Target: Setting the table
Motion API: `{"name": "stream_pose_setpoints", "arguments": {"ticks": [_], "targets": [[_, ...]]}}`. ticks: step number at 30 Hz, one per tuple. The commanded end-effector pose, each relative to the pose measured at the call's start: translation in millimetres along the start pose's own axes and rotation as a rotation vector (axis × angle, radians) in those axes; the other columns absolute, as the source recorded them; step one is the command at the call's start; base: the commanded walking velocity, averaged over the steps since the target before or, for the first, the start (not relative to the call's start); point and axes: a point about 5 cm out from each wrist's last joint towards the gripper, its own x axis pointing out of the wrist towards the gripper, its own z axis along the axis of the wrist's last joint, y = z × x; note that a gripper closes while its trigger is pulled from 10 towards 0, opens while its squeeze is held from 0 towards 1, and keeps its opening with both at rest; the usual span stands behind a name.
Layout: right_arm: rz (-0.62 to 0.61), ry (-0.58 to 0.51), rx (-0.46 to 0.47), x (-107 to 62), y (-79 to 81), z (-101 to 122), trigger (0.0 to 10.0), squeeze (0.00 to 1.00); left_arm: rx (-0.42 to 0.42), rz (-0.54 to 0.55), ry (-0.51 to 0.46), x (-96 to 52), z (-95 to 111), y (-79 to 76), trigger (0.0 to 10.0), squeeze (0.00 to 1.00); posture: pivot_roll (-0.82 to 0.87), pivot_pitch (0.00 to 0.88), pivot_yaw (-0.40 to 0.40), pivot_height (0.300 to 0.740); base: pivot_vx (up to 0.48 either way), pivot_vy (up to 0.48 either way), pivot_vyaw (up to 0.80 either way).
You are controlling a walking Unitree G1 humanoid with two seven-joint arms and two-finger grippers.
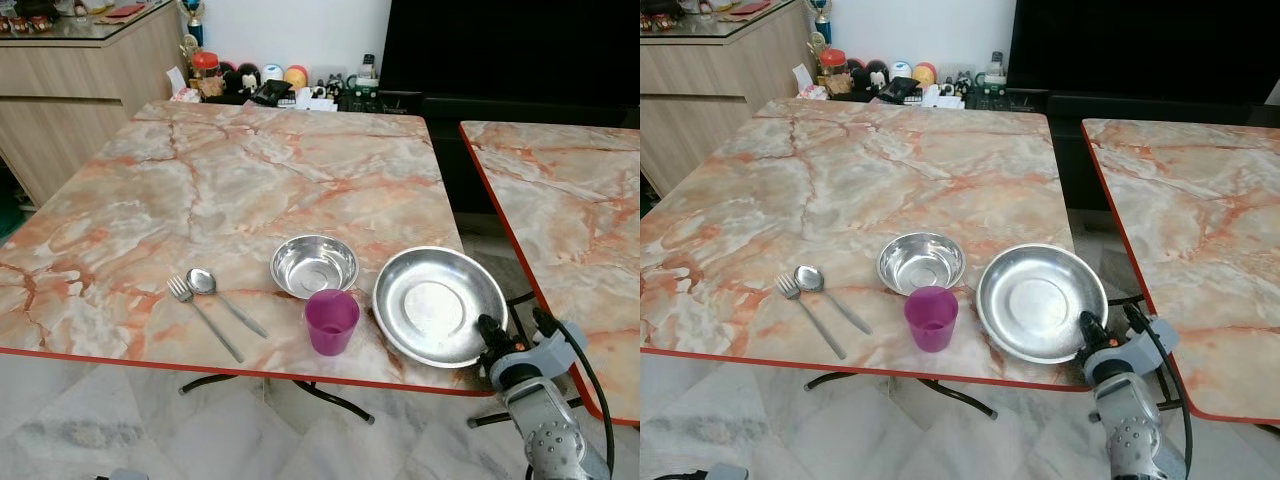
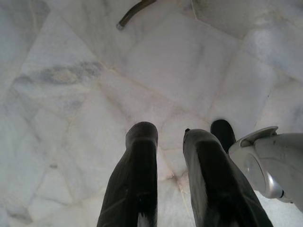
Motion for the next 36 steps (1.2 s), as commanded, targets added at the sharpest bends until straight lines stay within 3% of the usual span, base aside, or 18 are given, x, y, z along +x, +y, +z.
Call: {"name": "stream_pose_setpoints", "arguments": {"ticks": [1, 3, 4, 5, 6, 7, 8, 17, 23, 36], "targets": [[0.014, -0.045, -0.015, 1.3, 7.3, 6.0, 0.0, 0.00, 0.012, -0.014, 0.028, -1.0, -5.7, -3.9, 10.0, 0.00, 0.03, 0.116, 0.010, 0.740, 0.000, 0.000, 0.00], [0.022, -0.089, -0.003, 1.3, 10.4, 8.1, 0.0, 0.00, 0.013, -0.013, 0.026, -0.8, -5.2, -4.1, 10.0, 0.00, 0.03, 0.118, 0.011, 0.740, 0.000, 0.000, 0.00], [0.029, -0.146, 0.008, 0.0, 13.5, 11.6, 0.7, 0.00, 0.015, -0.011, 0.024, -0.8, -4.9, -4.0, 10.0, 0.00, 0.03, 0.120, 0.012, 0.740, 0.000, 0.000, 0.00], [0.031, -0.173, 0.013, -0.8, 14.8, 13.4, 0.7, 0.00, 0.015, -0.009, 0.022, -0.8, -4.7, -3.8, 10.0, 0.00, 0.03, 0.120, 0.012, 0.740, 0.000, 0.000, 0.00], [0.033, -0.201, 0.014, -1.9, 16.0, 15.6, 9.2, 0.00, 0.016, -0.006, 0.022, -0.8, -4.7, -3.5, 10.0, 0.00, 0.03, 0.120, 0.012, 0.740, 0.000, 0.000, 0.00], [0.035, -0.219, 0.014, -2.6, 16.7, 17.0, 9.2, 0.00, 0.016, -0.004, 0.022, -0.9, -4.8, -3.3, 10.0, 0.00, 0.03, 0.120, 0.012, 0.740, 0.000, 0.000, 0.00], [0.044, -0.280, 0.016, -5.8, 19.3, 23.0, 10.0, 0.00, 0.015, 0.004, 0.025, -1.9, -6.4, -1.3, 10.0, 0.00, 0.03, 0.125, 0.014, 0.740, 0.000, 0.000, 0.00], [-0.017, -0.489, -0.015, -19.9, 15.9, 48.5, 10.0, 0.00, 0.006, 0.035, 0.037, -5.4, -12.0, 4.7, 10.0, 0.00, 0.02, 0.129, 0.012, 0.740, 0.000, 0.000, 0.00], [-0.005, -0.517, -0.018, -21.2, 20.8, 48.6, 10.0, 0.00, 0.017, 0.036, 0.042, -5.7, -13.5, 2.9, 10.0, 0.00, 0.03, 0.139, 0.005, 0.740, 0.000, 0.000, 0.00], [0.002, -0.539, -0.029, -19.9, 24.5, 52.0, 10.0, 0.00, 0.021, 0.045, 0.047, -6.5, -15.0, 4.0, 10.0, 0.00, 0.02, 0.120, -0.002, 0.740, 0.000, -0.455, 0.00]]}}
